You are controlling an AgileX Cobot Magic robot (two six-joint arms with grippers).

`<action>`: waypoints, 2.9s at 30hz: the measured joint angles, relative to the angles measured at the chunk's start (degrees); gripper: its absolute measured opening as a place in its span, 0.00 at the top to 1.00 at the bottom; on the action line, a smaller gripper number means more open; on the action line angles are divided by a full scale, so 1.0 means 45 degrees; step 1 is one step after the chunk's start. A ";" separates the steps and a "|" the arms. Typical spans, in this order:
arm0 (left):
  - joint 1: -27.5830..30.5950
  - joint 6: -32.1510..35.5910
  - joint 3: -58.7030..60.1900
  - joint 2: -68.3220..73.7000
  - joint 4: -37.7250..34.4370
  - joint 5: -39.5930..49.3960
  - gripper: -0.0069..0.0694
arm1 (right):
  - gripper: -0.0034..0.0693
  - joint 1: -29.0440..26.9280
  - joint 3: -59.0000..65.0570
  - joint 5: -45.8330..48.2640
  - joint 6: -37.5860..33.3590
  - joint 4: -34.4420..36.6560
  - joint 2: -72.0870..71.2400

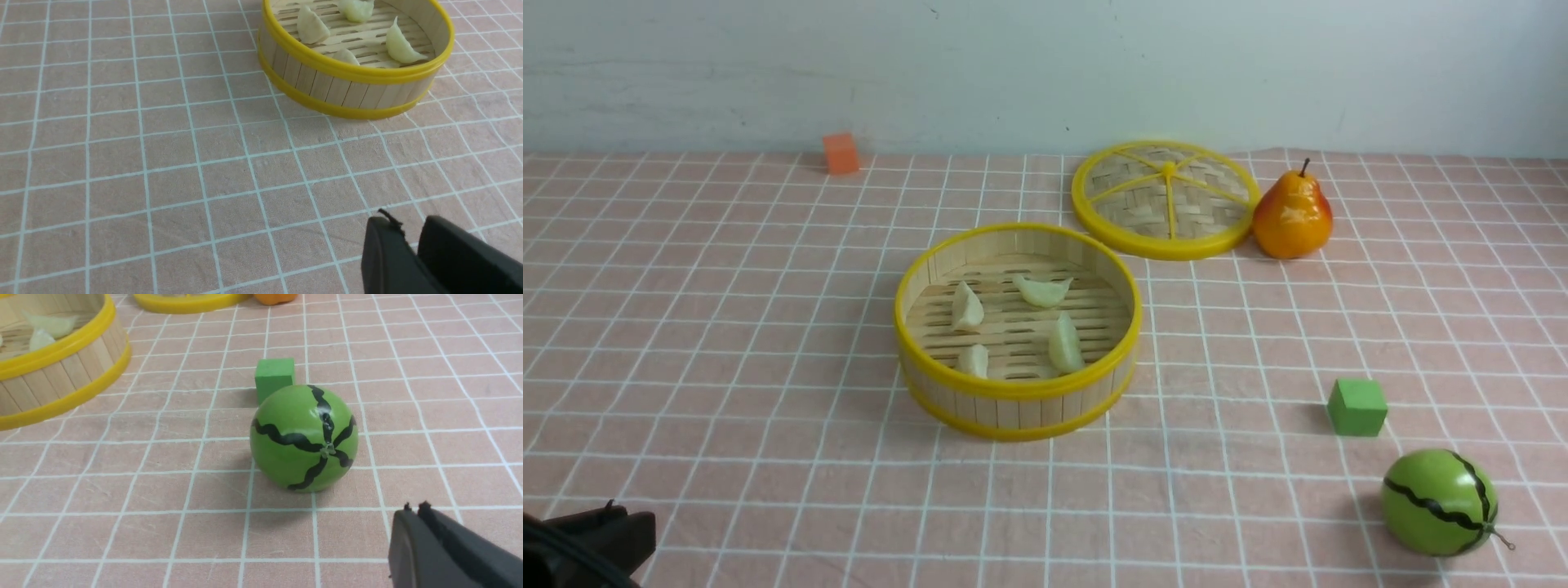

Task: Put the dumplings into the steamer on the table with the pink tablecloth.

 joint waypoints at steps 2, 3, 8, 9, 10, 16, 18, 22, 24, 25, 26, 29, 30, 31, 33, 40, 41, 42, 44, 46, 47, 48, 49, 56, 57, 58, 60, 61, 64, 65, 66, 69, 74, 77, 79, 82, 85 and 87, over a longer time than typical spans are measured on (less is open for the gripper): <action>0.0000 0.0000 0.0000 0.0000 0.0000 0.0028 0.75 | 0.95 0.0376 0.0000 -0.0029 0.0580 -0.0384 0.0000; 0.0000 0.0000 0.0000 0.0000 0.0000 0.0026 0.75 | 0.95 0.0412 0.0000 -0.0041 0.0637 -0.0424 0.0000; 0.0000 0.0000 0.0000 0.0000 0.0000 0.0062 0.75 | 0.95 0.1041 0.0000 -0.0041 0.1482 -0.0748 0.0000; 0.0000 0.0000 0.0000 0.0000 0.0000 0.0068 0.75 | 0.95 0.1068 0.0000 -0.0041 0.1497 -0.0779 0.0000; 0.0000 0.0000 0.0000 0.0000 0.0000 0.0068 0.75 | 0.95 0.1069 0.0000 -0.0053 0.1525 -0.0781 0.0000; 0.0000 0.0000 0.0000 0.0000 0.0000 0.0068 0.75 | 0.95 0.1069 0.0000 -0.0043 0.1535 -0.0921 0.0000; 0.0000 0.0000 0.0000 0.0000 0.0000 0.0068 0.75 | 0.95 0.1069 0.0000 -0.0043 0.1535 -0.1032 0.0000; 0.0000 0.0000 0.0000 0.0000 0.0000 0.0068 0.75 | 0.95 0.1069 0.0000 -0.0055 0.1744 -0.1538 0.0000; 0.0000 0.0000 0.0000 0.0000 0.0000 0.0068 0.75 | 0.95 0.1069 0.0000 -0.0082 0.1837 -0.1666 0.0000; 0.0000 0.0000 0.0000 0.0000 0.0000 0.0068 0.75 | 0.95 0.1069 0.0000 -0.0094 0.1865 -0.1729 0.0000; 0.0000 0.0000 0.0000 0.0000 0.0000 0.0068 0.75 | 0.95 0.1069 0.0000 -0.0094 0.1866 -0.1777 0.0000; 0.0000 0.0000 0.0000 0.0000 0.0000 0.0068 0.75 | 0.95 0.1069 0.0000 -0.0094 0.1866 -0.1819 0.0000; 0.0000 0.0000 0.0000 0.0000 0.0000 0.0068 0.75 | 0.95 0.1069 0.0000 -0.0094 0.1877 -0.1825 0.0000; 0.0000 0.0000 0.0000 0.0000 0.0000 0.0068 0.75 | 0.95 0.1069 0.0000 -0.0094 0.1877 -0.1825 0.0000; 0.0000 0.0000 0.0000 0.0000 0.0000 0.0068 0.75 | 0.95 0.1069 0.0000 -0.0094 0.1877 -0.1836 0.0000; 0.0000 0.0000 0.0000 0.0000 0.0000 0.0068 0.75 | 0.94 0.1069 0.0000 -0.0094 0.1877 -0.1835 0.0000; 0.0000 0.0000 0.0000 -0.0026 0.0000 0.0068 0.75 | 0.94 0.1069 0.0000 -0.0094 0.1877 -0.1835 0.0000; 0.0000 0.0000 0.0033 -0.0174 0.0000 0.0068 0.75 | 0.94 0.1069 0.0000 -0.0094 0.1877 -0.1839 0.0000; 0.0000 0.0000 0.0156 -0.0632 0.0000 0.0068 0.75 | 0.94 0.1069 0.0000 -0.0094 0.1877 -0.1839 0.0000; 0.0000 0.0000 0.0339 -0.1054 0.0000 0.0068 0.74 | 0.94 0.1069 0.0000 -0.0094 0.1877 -0.1849 0.0000; 0.0000 0.0000 0.0577 -0.1752 0.0000 0.0068 0.74 | 0.94 0.1069 0.0000 -0.0094 0.1877 -0.1863 0.0000; 0.0000 0.0000 0.0791 -0.2267 0.0000 0.0068 0.74 | 0.93 0.1069 0.0000 -0.0094 0.1877 -0.1863 0.0000; 0.0000 0.0000 0.1150 -0.2945 0.0000 0.0068 0.74 | 0.93 0.1069 0.0000 -0.0094 0.1877 -0.1872 0.0000; 0.0000 0.0000 0.3156 -0.5920 0.0018 0.0068 0.73 | 0.92 0.1069 0.0000 -0.0123 0.1892 -0.1872 0.0000; 0.0017 -0.0036 0.3526 -0.5971 0.0183 0.0068 0.73 | 0.92 0.1069 0.0000 -0.0123 0.1892 -0.1878 0.0000; 0.0101 -0.0128 0.3853 -0.6006 0.0395 0.0019 0.73 | 0.91 0.1069 0.0000 -0.0123 0.1892 -0.1878 0.0000; 0.0384 -0.0369 0.4269 -0.6006 0.0629 -0.0210 0.72 | 0.91 0.1069 0.0000 -0.0123 0.1892 -0.1878 0.0000; 0.0953 -0.0798 0.4712 -0.6006 0.0660 -0.0695 0.72 | 0.91 0.1069 0.0000 -0.0123 0.1892 -0.1890 0.0000; 0.2016 -0.1960 0.5234 -0.6006 0.0636 -0.1914 0.72 | 0.91 0.1069 0.0000 -0.0123 0.1892 -0.1893 0.0000; 0.2512 -0.2325 0.5271 -0.6006 0.0636 -0.2341 0.72 | 0.91 0.1069 0.0000 -0.0123 0.1904 -0.1893 0.0000; 0.2898 -0.2604 0.5291 -0.6006 0.0636 -0.2792 0.72 | 0.91 0.1069 0.0000 -0.0123 0.1902 -0.1893 0.0000; 0.3623 -0.2878 0.5294 -0.6006 0.0636 -0.3190 0.71 | 0.91 0.1069 0.0000 -0.0123 0.1902 -0.1903 0.0000; 0.4096 -0.2966 0.5296 -0.6006 0.0636 -0.2815 0.70 | 0.90 0.1069 0.0000 -0.0123 0.1906 -0.1903 0.0000; 0.4110 -0.2979 0.5296 -0.6006 0.0636 -0.1603 0.69 | 0.90 0.1069 0.0000 -0.0123 0.1916 -0.1903 0.0000; 0.4110 -0.2979 0.5320 -0.6006 0.0636 -0.1136 0.69 | 0.89 0.1069 0.0000 -0.0123 0.1916 -0.1903 0.0000; 0.4125 -0.2979 0.5320 -0.6006 0.0636 -0.0987 0.69 | 0.89 0.1069 0.0000 -0.0123 0.1916 -0.1903 0.0000; 0.4168 -0.2979 0.5320 -0.6006 0.0650 -0.0987 0.69 | 0.88 0.1069 0.0000 -0.0123 0.1916 -0.1903 0.0000; 0.4179 -0.2979 0.5320 -0.6006 0.0650 -0.0987 0.69 | 0.87 0.1069 0.0000 -0.0123 0.1916 -0.1903 0.0000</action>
